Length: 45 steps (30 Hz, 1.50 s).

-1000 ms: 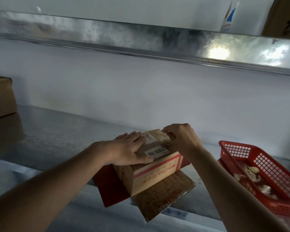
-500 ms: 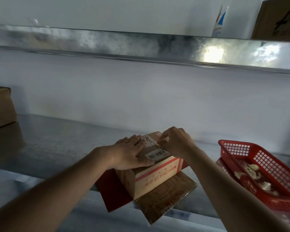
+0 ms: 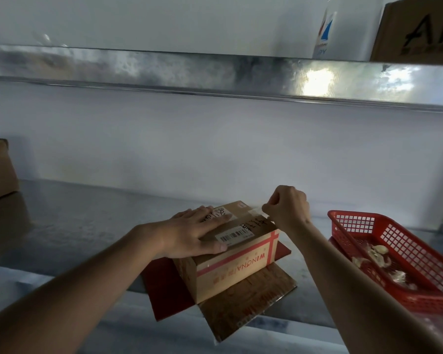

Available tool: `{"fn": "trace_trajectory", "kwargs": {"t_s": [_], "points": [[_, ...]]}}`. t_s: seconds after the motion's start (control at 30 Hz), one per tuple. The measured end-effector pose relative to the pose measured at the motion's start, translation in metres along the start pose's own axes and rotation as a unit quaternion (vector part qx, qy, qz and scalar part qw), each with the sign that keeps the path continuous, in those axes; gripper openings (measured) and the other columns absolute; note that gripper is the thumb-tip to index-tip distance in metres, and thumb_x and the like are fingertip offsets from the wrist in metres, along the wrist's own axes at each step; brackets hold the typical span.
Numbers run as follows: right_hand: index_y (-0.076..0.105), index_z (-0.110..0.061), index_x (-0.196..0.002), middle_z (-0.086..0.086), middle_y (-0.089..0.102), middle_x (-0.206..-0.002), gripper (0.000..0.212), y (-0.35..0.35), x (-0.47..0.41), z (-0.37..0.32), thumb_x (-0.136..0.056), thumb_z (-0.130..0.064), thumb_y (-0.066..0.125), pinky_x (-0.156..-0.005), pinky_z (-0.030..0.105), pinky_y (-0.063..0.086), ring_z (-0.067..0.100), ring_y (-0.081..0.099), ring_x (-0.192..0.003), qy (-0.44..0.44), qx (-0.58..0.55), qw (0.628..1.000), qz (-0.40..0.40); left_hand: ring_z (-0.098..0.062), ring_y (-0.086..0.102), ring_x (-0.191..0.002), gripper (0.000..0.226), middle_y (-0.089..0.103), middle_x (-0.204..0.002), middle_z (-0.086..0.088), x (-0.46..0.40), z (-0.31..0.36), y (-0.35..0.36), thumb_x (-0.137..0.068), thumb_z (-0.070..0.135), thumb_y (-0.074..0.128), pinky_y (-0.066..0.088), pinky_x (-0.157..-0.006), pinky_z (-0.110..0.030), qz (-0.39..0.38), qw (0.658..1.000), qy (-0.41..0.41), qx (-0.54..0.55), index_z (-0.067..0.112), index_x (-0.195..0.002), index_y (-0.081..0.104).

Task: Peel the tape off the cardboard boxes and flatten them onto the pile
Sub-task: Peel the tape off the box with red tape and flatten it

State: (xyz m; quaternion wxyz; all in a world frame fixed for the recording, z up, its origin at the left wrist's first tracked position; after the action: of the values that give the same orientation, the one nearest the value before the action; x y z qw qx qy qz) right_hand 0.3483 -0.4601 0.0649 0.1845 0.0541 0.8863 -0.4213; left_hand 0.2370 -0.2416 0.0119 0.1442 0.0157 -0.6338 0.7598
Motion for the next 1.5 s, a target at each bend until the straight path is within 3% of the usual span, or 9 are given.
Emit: {"fn": "trace_trajectory", "kwargs": {"t_s": [0.13,0.27,0.4,0.53,0.67,0.87,1.07,1.37,1.5], "points": [[0.057,-0.015,-0.088,0.005,0.068,-0.09,0.014,0.001,0.003,0.008,-0.096,-0.012,0.069,-0.061,0.039,0.06,0.025,0.069,-0.079,-0.01,-0.035,0.999,-0.027,-0.03,-0.016,-0.158,0.07,-0.019,-0.17,0.019,0.003,-0.002,-0.003,-0.076,0.1,0.03,0.003,-0.124,-0.063,-0.017,1.0,0.007,0.006,0.087,-0.134,-0.007],[0.057,-0.013,-0.099,0.009,0.074,-0.097,0.009,0.004,0.008,0.003,-0.099,-0.012,0.065,-0.075,0.042,0.065,0.021,0.075,-0.085,-0.008,-0.19,0.98,-0.061,-0.024,-0.01,-0.158,0.078,-0.014,-0.171,0.017,-0.006,0.015,-0.012,-0.089,0.085,0.04,-0.004,-0.123,-0.05,-0.016,1.0,0.02,-0.003,0.062,-0.156,0.007],[0.071,-0.009,-0.1,0.011,0.079,-0.086,0.018,0.007,0.015,-0.009,-0.087,-0.014,0.083,-0.078,0.037,0.065,0.027,0.078,-0.081,-0.019,-0.362,0.924,-0.121,-0.02,0.044,-0.142,0.094,0.028,-0.167,0.009,-0.021,0.058,-0.016,-0.086,0.085,0.049,0.044,-0.101,-0.037,0.098,0.993,0.061,0.006,0.043,-0.158,0.008],[0.08,-0.011,-0.097,0.011,0.079,-0.084,0.014,0.01,0.016,-0.008,-0.085,-0.005,0.083,-0.077,0.037,0.065,0.033,0.077,-0.081,-0.025,-0.394,0.913,-0.105,-0.016,0.035,-0.147,0.095,0.022,-0.166,0.016,-0.026,0.068,-0.016,-0.083,0.084,0.055,0.039,-0.112,-0.041,0.132,0.988,0.073,-0.019,0.036,-0.159,0.023],[0.082,-0.012,-0.105,-0.001,0.08,-0.091,0.022,-0.001,0.009,-0.004,-0.093,0.002,0.071,-0.076,0.023,0.061,0.006,0.073,-0.075,-0.132,-0.155,0.979,0.004,-0.009,0.045,-0.129,0.091,0.029,-0.153,0.021,-0.023,0.053,-0.017,-0.082,0.08,0.061,0.047,-0.102,-0.033,0.085,0.994,0.069,-0.006,0.037,-0.158,0.033],[0.078,-0.015,-0.118,0.007,0.074,-0.104,0.025,0.026,0.024,-0.023,-0.099,-0.006,0.063,-0.08,0.037,0.058,0.022,0.07,-0.092,-0.292,0.102,0.947,-0.083,-0.002,0.053,-0.106,0.087,0.041,-0.122,0.027,-0.025,0.039,-0.023,-0.073,0.064,0.082,0.049,-0.076,-0.025,0.093,0.993,0.06,0.046,0.044,-0.148,0.044],[0.077,-0.031,-0.116,-0.009,0.074,-0.109,0.024,0.031,0.022,-0.009,-0.1,-0.042,0.063,-0.078,0.03,0.061,0.011,0.069,-0.097,-0.116,-0.055,0.975,-0.183,-0.003,0.051,-0.114,0.087,0.044,-0.126,0.027,-0.03,0.038,-0.019,-0.071,0.059,0.086,0.052,-0.087,-0.028,0.111,0.989,0.07,0.074,0.05,-0.145,0.043],[0.071,-0.026,-0.119,-0.005,0.077,-0.087,0.04,0.018,0.024,-0.003,-0.085,-0.009,0.082,-0.059,0.025,0.062,0.01,0.073,-0.078,-0.01,-0.183,0.982,-0.037,-0.01,0.049,-0.116,0.087,0.045,-0.122,0.022,-0.035,0.042,-0.014,-0.067,0.061,0.076,0.054,-0.094,-0.039,0.144,0.986,0.063,0.053,0.041,-0.145,0.043],[0.078,-0.026,-0.094,-0.011,0.075,-0.077,0.019,0.012,0.023,-0.011,-0.084,-0.011,0.08,-0.058,0.017,0.055,0.005,0.072,-0.077,-0.041,-0.148,0.988,-0.007,-0.011,0.05,-0.119,0.087,0.046,-0.128,0.021,-0.034,0.038,-0.012,-0.069,0.062,0.077,0.055,-0.096,-0.04,0.149,0.985,0.068,0.061,0.043,-0.146,0.041]]}}
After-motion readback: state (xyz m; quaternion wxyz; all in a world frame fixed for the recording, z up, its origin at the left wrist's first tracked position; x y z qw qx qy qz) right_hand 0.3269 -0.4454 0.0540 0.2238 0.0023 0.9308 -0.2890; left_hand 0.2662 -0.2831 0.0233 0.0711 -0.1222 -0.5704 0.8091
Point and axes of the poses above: each hand's wrist, its own x-axis away from the middle knuckle, its own y-axis out of the palm, z = x × y, the point moved 8 cm from there along -x, towards the middle knuckle
